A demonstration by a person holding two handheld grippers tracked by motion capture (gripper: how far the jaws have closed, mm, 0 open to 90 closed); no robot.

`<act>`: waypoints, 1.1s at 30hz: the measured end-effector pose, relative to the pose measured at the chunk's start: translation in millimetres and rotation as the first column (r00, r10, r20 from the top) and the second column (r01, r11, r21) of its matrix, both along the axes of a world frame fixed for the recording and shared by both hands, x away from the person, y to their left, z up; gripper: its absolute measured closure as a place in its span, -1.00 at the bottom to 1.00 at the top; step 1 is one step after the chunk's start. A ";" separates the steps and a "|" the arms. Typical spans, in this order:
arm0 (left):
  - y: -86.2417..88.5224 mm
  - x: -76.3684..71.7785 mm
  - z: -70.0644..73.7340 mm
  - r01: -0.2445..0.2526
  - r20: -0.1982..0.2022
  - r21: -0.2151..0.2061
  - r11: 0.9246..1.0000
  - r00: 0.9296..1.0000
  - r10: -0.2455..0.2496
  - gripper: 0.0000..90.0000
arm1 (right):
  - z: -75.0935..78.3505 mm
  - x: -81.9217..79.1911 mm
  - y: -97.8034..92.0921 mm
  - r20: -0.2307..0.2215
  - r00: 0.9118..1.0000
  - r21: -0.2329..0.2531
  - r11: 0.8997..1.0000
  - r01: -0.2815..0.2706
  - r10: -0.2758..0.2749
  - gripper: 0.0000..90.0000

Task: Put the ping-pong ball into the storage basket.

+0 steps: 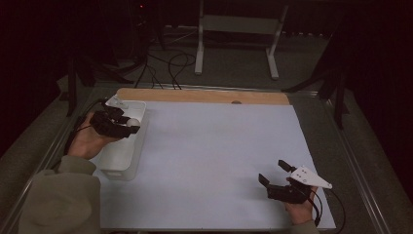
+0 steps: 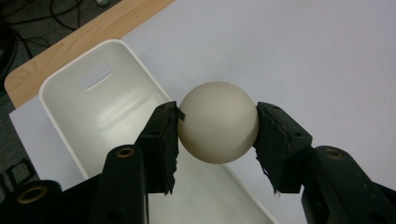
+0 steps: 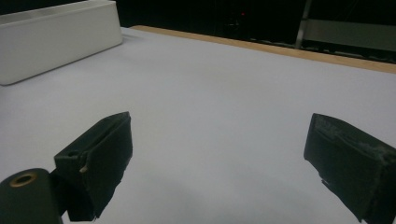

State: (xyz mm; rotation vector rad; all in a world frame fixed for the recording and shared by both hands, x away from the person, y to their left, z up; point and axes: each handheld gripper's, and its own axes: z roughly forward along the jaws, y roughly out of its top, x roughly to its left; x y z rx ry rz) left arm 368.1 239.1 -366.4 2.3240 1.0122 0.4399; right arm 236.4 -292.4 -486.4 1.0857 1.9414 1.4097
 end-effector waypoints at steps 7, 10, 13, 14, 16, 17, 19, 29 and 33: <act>1.4 -2.6 -0.2 -0.001 0.006 -0.006 1.000 1.000 0.001 0.14 | 0.0 0.0 0.0 0.001 1.000 -0.001 1.000 0.001 -0.001 -0.83; 2.8 -2.9 -1.7 -0.004 0.004 -0.008 1.000 1.000 0.004 0.14 | -0.1 0.1 0.1 0.000 1.000 -0.003 1.000 0.001 -0.001 -0.83; 3.7 -3.4 -3.0 -0.007 0.002 -0.009 1.000 1.000 0.007 0.14 | 0.0 0.0 0.2 0.000 1.000 -0.002 1.000 0.001 -0.001 -0.83; 4.4 -3.5 -3.6 -0.008 0.001 -0.008 1.000 1.000 0.008 0.14 | 0.0 0.0 0.2 0.000 1.000 -0.002 1.000 0.001 -0.001 -0.83; 6.5 -4.0 -5.0 -0.014 -0.002 -0.009 1.000 1.000 0.013 0.14 | -0.1 0.1 0.1 -0.001 1.000 -0.003 1.000 0.002 -0.002 -0.83; 7.1 -4.2 -5.2 -0.015 -0.003 -0.009 1.000 1.000 0.015 0.14 | -0.1 0.1 0.0 0.000 1.000 -0.005 1.000 0.001 -0.001 -0.83; 8.0 -4.4 -5.5 -0.016 -0.003 -0.008 1.000 1.000 0.016 0.14 | -0.1 0.1 0.1 0.000 1.000 -0.004 1.000 0.001 -0.001 -0.83; 12.5 -4.7 -7.0 -0.037 -0.001 0.005 0.999 0.999 0.037 0.14 | -0.3 0.3 0.5 0.000 1.000 -0.006 1.000 -0.001 0.001 -0.83; 13.0 -4.7 -7.6 -0.045 -0.001 0.010 0.999 0.999 0.045 0.14 | -0.3 0.2 0.2 -0.002 1.000 -0.006 1.000 0.000 0.000 -0.83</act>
